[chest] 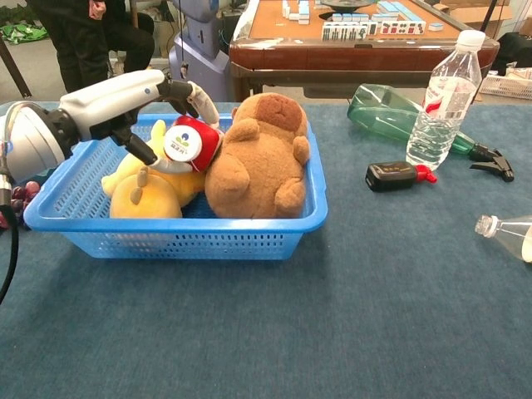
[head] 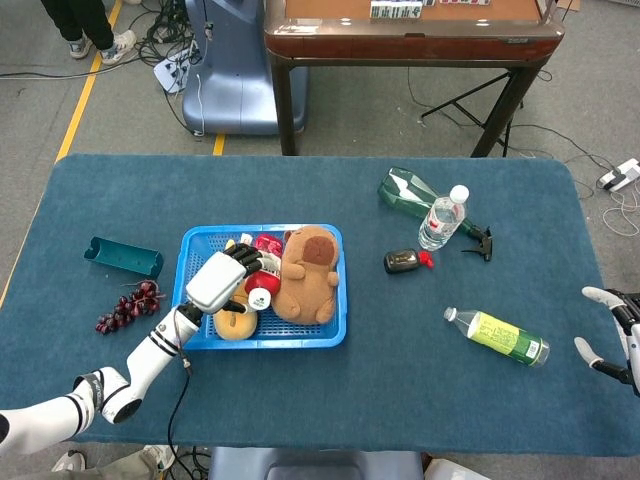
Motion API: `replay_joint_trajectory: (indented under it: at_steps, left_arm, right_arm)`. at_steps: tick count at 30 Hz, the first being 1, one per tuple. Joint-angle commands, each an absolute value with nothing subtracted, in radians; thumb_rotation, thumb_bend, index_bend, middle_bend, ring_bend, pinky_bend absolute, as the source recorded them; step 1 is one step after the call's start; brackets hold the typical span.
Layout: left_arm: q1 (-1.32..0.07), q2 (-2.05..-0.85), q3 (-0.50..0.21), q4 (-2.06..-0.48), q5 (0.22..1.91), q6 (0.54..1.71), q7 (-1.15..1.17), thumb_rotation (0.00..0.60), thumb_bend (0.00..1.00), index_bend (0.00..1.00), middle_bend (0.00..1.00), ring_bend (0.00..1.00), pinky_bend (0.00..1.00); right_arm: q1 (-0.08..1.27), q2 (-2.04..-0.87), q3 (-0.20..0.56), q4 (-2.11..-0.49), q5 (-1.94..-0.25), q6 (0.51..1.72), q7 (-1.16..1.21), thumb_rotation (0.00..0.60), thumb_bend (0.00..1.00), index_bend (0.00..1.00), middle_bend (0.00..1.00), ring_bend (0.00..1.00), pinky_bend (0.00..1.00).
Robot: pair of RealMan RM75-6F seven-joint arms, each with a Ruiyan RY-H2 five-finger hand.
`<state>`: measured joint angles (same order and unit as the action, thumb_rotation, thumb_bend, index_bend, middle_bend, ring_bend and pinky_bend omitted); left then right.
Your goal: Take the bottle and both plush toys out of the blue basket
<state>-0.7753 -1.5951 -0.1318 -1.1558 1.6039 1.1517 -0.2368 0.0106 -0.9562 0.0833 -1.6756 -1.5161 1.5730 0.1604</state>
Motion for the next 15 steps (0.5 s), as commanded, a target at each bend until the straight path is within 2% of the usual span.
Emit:
replay_joint_trajectory:
  at_steps: [1, 6, 15]
  left_arm:
    - [-0.774, -1.604, -0.136, -1.147, 1.596, 1.163, -0.252, 0.6, 0.25, 0.51, 0.5, 0.37, 0.22]
    - [-0.766, -1.597, -0.142, -1.152, 1.592, 1.197, -0.272, 0.6, 0.26, 0.62, 0.63, 0.5, 0.3]
    - [-0.732, -1.525, -0.168, -1.249, 1.582, 1.284, -0.34, 0.6, 0.27, 0.68, 0.7, 0.58, 0.4]
  right_arm:
    - [0.009, -0.955, 0.084, -1.677, -1.517, 1.576, 0.161, 0.6, 0.21, 0.27, 0.29, 0.27, 0.39]
    - [0.007, -0.953, 0.084, -1.68, -1.519, 1.581, 0.163, 0.6, 0.21, 0.27, 0.29, 0.27, 0.39]
    - [0.013, -0.958, 0.087, -1.679, -1.529, 1.58, 0.167, 0.6, 0.21, 0.27, 0.29, 0.27, 0.39]
